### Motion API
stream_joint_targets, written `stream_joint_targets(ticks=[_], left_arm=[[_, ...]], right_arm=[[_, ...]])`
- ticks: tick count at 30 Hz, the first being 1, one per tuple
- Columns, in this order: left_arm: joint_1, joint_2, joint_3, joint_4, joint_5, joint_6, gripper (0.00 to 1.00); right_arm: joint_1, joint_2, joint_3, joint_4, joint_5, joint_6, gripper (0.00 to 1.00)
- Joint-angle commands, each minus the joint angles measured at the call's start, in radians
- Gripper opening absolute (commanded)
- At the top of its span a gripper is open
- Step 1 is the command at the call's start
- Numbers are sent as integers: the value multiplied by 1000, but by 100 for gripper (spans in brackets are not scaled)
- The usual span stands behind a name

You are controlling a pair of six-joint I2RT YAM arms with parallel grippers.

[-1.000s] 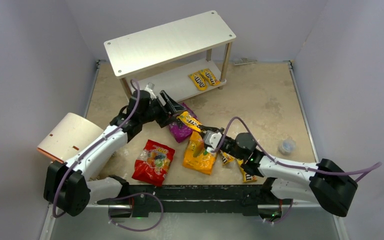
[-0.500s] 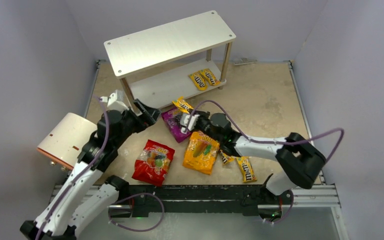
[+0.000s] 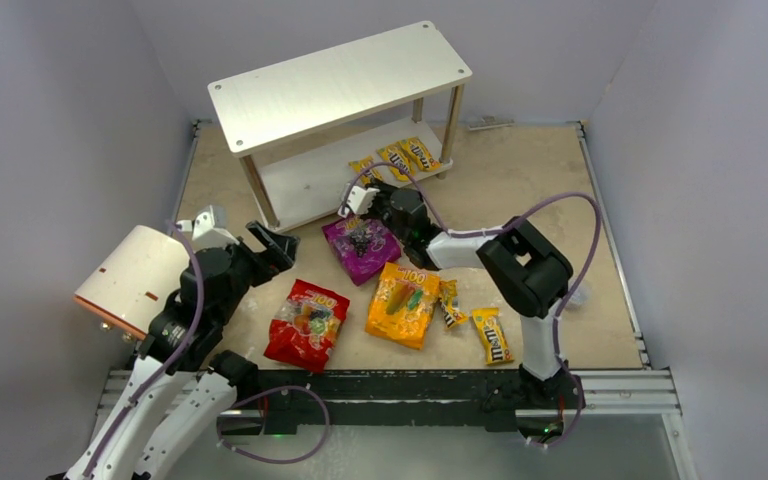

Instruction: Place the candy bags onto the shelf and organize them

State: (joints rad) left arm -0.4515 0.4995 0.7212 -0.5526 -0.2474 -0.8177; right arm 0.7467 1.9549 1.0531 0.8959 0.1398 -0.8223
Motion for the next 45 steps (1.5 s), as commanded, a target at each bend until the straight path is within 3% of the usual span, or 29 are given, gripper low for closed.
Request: stream_joint_targets(ticks=[1, 28, 32, 45], left_arm=[[6, 3, 0, -5, -20, 26, 94], [7, -19, 5, -3, -18, 30, 98], [7, -7, 13, -1, -13, 35, 98], [7, 1, 11, 4, -12, 37, 98]], right_arm=[[-22, 59, 113, 48, 56, -59, 0], [-81, 168, 195, -18, -26, -76, 5], [-81, 160, 185, -43, -42, -72, 10], [-81, 118, 178, -148, -125, -40, 45]])
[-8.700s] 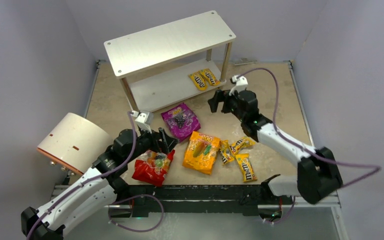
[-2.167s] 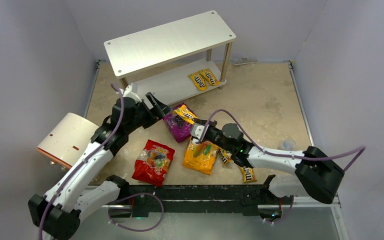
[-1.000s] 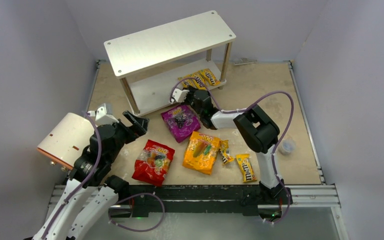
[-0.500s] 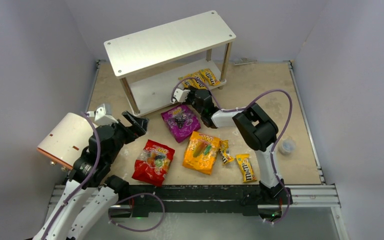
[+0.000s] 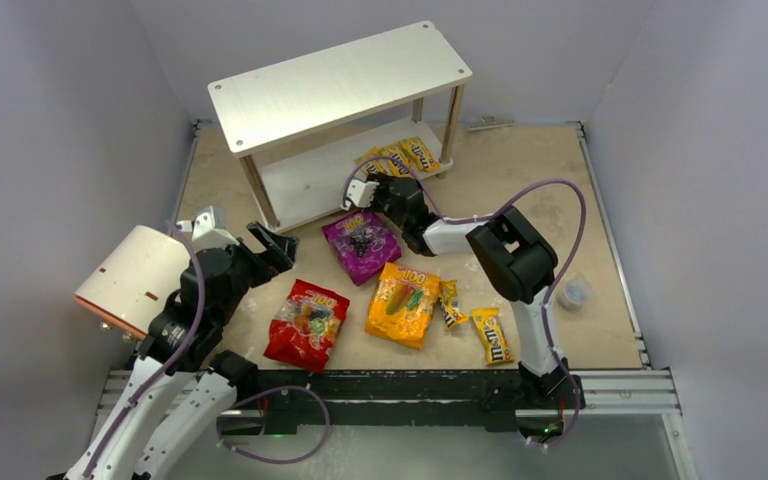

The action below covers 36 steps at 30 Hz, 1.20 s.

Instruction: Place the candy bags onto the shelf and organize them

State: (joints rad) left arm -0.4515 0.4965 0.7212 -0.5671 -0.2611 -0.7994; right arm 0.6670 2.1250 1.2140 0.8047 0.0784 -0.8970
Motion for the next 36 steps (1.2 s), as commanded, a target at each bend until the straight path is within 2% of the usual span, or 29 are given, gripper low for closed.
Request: stream_joint_targets(ticks=[1, 5, 8, 9, 18, 22, 24, 27, 31, 34, 36], left_arm=[[7, 4, 12, 17, -1, 17, 98], [6, 3, 12, 15, -1, 17, 98], [6, 3, 11, 13, -1, 17, 98], [6, 3, 11, 13, 0, 17, 98], [7, 2, 7, 18, 16, 26, 98], [6, 1, 6, 24, 33, 34, 99], [7, 2, 3, 30, 40, 35, 99], [7, 10, -4, 47, 59, 41, 99], [6, 31, -12, 62, 76, 42, 99], [7, 49, -14, 74, 89, 42, 99], [5, 57, -20, 87, 101, 42, 99]], right_arm=[[-1, -60, 19, -74, -73, 45, 50], [-1, -95, 14, -123, -120, 67, 73], [-1, -133, 1, -148, -152, 110, 95], [-1, -149, -6, -151, -164, 122, 98], [-1, -372, -175, 3, -190, 382, 99], [-1, -506, -318, 114, -91, 525, 99], [-1, -569, -376, 117, 21, 616, 99], [-1, -660, -435, 38, 195, 815, 99], [-4, -776, -477, -168, 372, 1057, 99], [-6, -847, -487, -355, 395, 1155, 99], [-7, -907, -526, -404, 387, 1214, 99]])
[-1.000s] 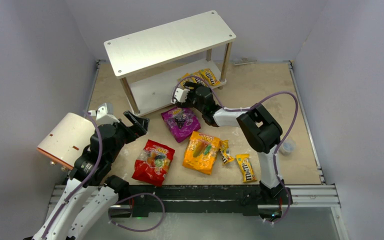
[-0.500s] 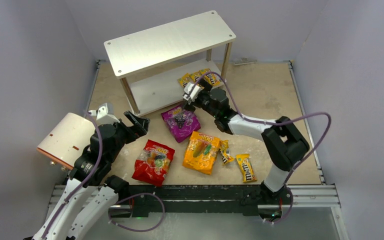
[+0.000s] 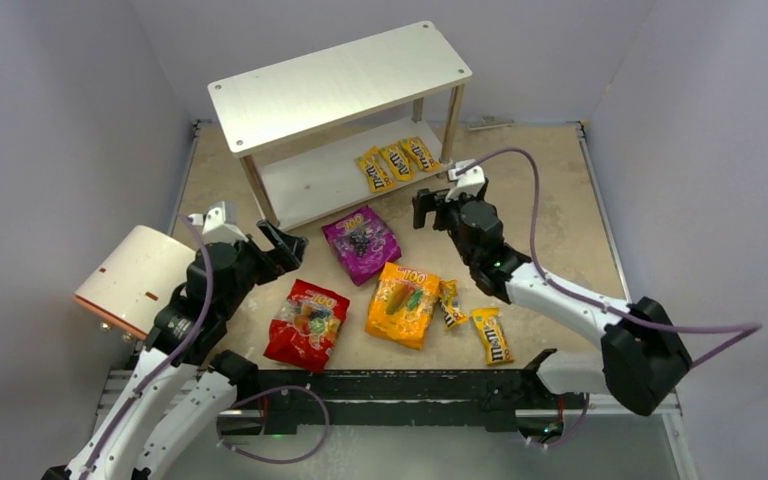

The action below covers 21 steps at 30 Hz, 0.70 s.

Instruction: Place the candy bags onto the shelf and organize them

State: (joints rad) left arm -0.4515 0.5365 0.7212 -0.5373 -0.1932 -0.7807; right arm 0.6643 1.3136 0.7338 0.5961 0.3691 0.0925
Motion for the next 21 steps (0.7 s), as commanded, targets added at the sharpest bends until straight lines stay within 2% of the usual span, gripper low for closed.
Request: stream_joint_targets(ticks=[1, 4, 6, 10, 14, 17, 21], left_arm=[[6, 20, -22, 64, 40, 24, 99], [7, 30, -35, 88, 55, 23, 99], [7, 36, -48, 107, 71, 22, 99], [7, 56, -63, 137, 96, 21, 99], [6, 81, -76, 180, 127, 23, 99], [6, 107, -86, 206, 145, 24, 99], [7, 142, -91, 236, 175, 23, 99]], right_arm=[[-5, -136, -76, -208, 100, 260, 99], [-11, -247, -164, -295, 200, 475, 99], [-32, -293, -189, -407, 164, 577, 99], [-51, -317, -138, -719, -17, 561, 99], [-51, -352, -78, -961, -107, 547, 99], [-51, -392, -74, -1038, -214, 544, 98], [-51, -407, -115, -1028, -287, 551, 93]])
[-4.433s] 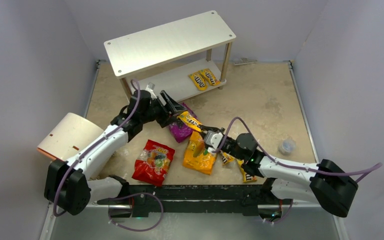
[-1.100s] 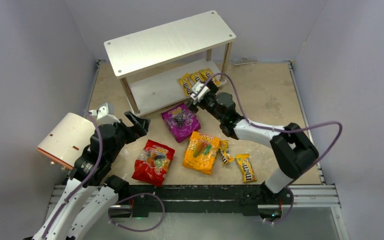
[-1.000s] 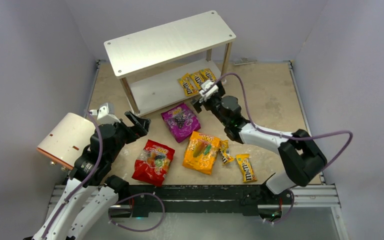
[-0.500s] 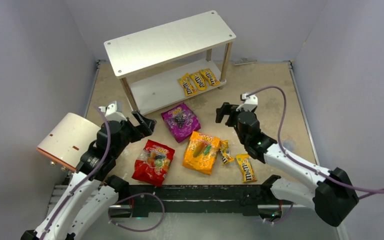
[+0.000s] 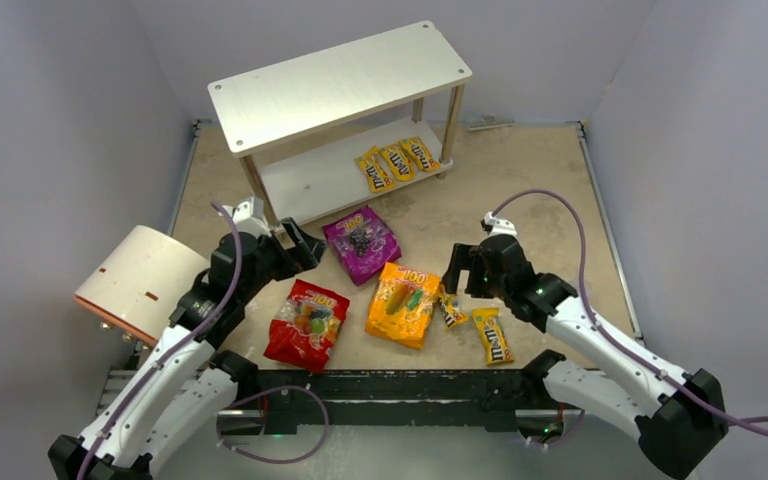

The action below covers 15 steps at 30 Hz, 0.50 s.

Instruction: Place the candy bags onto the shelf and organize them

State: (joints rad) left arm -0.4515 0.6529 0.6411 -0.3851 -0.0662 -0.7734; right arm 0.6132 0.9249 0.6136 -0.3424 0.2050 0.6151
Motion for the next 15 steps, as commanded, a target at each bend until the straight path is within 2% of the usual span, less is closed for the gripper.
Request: stream_joint_targets(ticks=[1, 5, 11, 15], left_arm=[[7, 32, -12, 90, 54, 17, 99], [7, 54, -8, 108, 62, 24, 99], [6, 77, 3, 117, 83, 35, 99], [7, 87, -4, 131, 87, 32, 99]], right_arm=[[0, -6, -16, -73, -137, 30, 91], [0, 79, -31, -53, -157, 35, 81], [-1, 173, -77, 10, -162, 49, 77], [-1, 204, -96, 67, -104, 69, 73]])
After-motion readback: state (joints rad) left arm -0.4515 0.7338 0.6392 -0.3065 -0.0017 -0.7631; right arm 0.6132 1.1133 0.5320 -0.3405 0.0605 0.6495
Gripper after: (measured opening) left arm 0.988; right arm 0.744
